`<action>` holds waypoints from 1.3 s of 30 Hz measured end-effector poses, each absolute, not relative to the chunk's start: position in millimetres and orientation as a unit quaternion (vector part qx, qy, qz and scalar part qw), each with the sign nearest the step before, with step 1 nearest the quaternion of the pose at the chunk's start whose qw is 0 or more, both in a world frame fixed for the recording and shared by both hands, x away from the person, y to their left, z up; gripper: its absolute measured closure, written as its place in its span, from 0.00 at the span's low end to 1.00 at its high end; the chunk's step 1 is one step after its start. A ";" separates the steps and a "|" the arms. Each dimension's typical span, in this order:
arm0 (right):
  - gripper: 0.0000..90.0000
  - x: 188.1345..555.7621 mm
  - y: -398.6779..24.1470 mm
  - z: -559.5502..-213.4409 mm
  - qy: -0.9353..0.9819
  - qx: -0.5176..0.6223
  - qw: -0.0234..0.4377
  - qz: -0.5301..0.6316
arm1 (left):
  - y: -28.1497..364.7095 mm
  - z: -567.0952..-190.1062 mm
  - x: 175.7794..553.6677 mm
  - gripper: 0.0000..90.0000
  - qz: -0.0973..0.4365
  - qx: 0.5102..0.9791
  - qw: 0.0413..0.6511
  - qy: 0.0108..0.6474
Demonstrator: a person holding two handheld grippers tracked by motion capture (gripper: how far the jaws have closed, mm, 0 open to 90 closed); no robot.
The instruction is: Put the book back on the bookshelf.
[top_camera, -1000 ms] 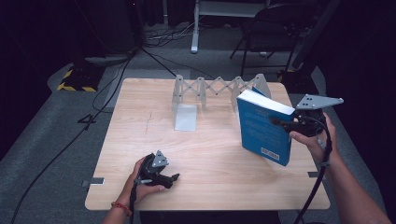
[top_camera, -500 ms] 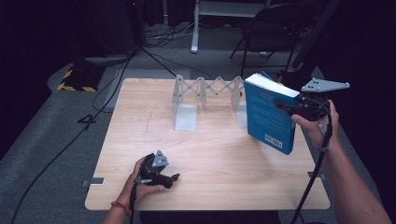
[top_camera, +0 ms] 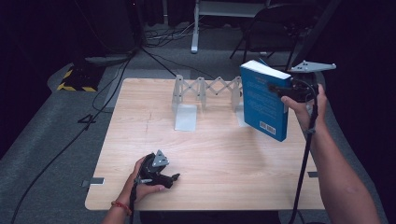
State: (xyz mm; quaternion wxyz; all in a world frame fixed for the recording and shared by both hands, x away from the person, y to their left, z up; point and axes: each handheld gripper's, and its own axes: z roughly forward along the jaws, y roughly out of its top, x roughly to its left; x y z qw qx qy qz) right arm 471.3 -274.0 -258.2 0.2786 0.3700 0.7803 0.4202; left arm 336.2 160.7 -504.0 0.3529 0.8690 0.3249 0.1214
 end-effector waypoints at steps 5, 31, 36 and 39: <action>0.68 485.3 -266.7 -257.7 0.773 0.380 0.292 0.416 | 160.7 -504.0 336.5 0.18 0.121 0.869 0.353 0.324; 0.68 542.7 -243.8 -291.0 0.732 0.427 0.315 0.427 | 160.9 -503.9 336.9 0.18 0.121 0.870 0.353 0.321; 0.68 542.1 -243.2 -299.6 0.724 0.429 0.318 0.437 | 160.8 -504.0 336.8 0.18 0.121 0.870 0.353 0.322; 0.68 539.7 -243.4 -305.4 0.722 0.426 0.320 0.441 | 160.8 -504.1 336.9 0.18 0.122 0.870 0.353 0.322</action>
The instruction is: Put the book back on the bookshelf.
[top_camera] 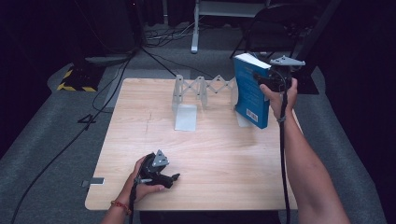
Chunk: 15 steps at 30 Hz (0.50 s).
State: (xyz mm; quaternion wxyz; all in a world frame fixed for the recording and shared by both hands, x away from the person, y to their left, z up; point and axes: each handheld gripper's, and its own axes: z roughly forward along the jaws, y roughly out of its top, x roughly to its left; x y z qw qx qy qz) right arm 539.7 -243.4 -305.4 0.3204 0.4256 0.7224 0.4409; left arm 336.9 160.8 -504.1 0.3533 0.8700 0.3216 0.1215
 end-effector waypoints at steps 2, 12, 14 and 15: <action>0.68 537.9 -244.9 -310.6 0.720 0.428 0.320 0.443 | 160.8 -504.1 336.9 0.18 0.122 0.870 0.353 0.321; 0.68 519.9 -256.5 -319.9 0.723 0.414 0.312 0.456 | 160.7 -504.2 336.8 0.18 0.121 0.870 0.354 0.321; 0.68 513.3 -258.9 -322.1 0.725 0.412 0.312 0.455 | 160.7 -504.2 336.8 0.18 0.121 0.870 0.353 0.322; 0.68 510.3 -260.1 -323.1 0.728 0.409 0.310 0.455 | 160.6 -504.2 336.8 0.18 0.121 0.870 0.354 0.322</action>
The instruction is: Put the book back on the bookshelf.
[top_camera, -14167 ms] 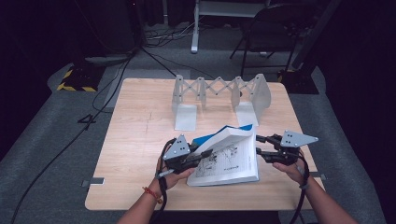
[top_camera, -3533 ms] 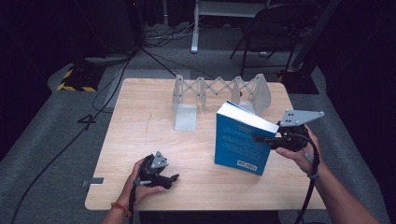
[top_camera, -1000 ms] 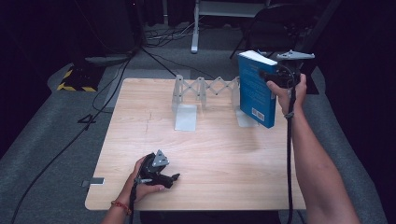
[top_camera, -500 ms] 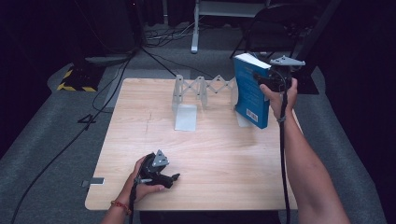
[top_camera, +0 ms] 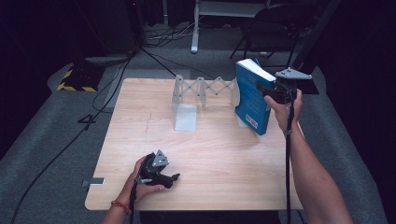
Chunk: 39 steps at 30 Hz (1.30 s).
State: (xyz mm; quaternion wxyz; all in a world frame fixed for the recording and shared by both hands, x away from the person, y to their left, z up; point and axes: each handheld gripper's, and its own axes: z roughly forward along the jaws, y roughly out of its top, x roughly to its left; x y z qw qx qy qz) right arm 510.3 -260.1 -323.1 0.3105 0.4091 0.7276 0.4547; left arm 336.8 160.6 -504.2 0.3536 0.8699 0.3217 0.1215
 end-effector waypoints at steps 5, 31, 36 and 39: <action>0.67 497.0 -267.7 -330.2 0.730 0.403 0.305 0.459 | 160.6 -504.2 336.7 0.18 0.122 0.870 0.353 0.322; 0.62 467.4 -282.8 -330.9 0.758 0.398 0.280 0.433 | 159.4 -504.2 337.5 0.17 0.120 0.869 0.353 0.325; 0.56 477.3 -283.5 -306.6 0.783 0.393 0.257 0.408 | 159.3 -504.2 337.5 0.17 0.119 0.869 0.353 0.325; 0.55 488.5 -280.7 -297.8 0.803 0.389 0.241 0.382 | 159.3 -504.2 337.6 0.17 0.119 0.869 0.353 0.325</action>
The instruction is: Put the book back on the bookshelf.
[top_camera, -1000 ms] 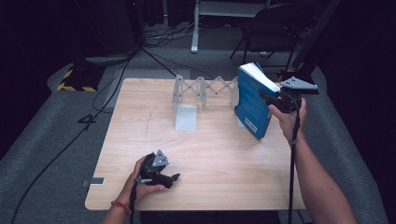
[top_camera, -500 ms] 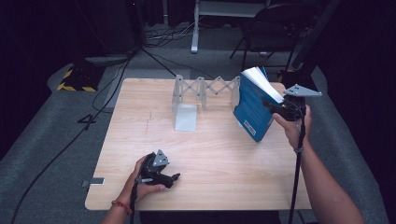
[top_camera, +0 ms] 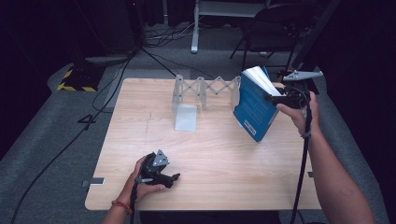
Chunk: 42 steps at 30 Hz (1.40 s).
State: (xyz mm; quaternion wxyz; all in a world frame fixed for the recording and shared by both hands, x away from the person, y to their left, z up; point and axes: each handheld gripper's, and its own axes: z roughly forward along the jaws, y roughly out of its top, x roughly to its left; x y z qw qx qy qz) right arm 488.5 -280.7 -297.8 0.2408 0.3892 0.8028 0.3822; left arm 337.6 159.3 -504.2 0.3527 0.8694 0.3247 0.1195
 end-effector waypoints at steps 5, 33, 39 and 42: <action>0.52 509.4 -271.6 -290.9 0.840 0.376 0.202 0.336 | 159.4 -504.1 337.8 0.17 0.120 0.870 0.352 0.324; 0.67 543.6 -245.1 -280.1 0.827 0.422 0.235 0.288 | 159.4 -504.2 337.8 0.18 0.119 0.870 0.353 0.322; 0.67 551.5 -240.6 -274.9 0.800 0.461 0.254 0.289 | 159.5 -504.1 337.6 0.18 0.119 0.871 0.353 0.319; 0.67 554.5 -235.6 -275.4 0.784 0.481 0.268 0.285 | 159.6 -504.1 337.6 0.18 0.120 0.872 0.354 0.316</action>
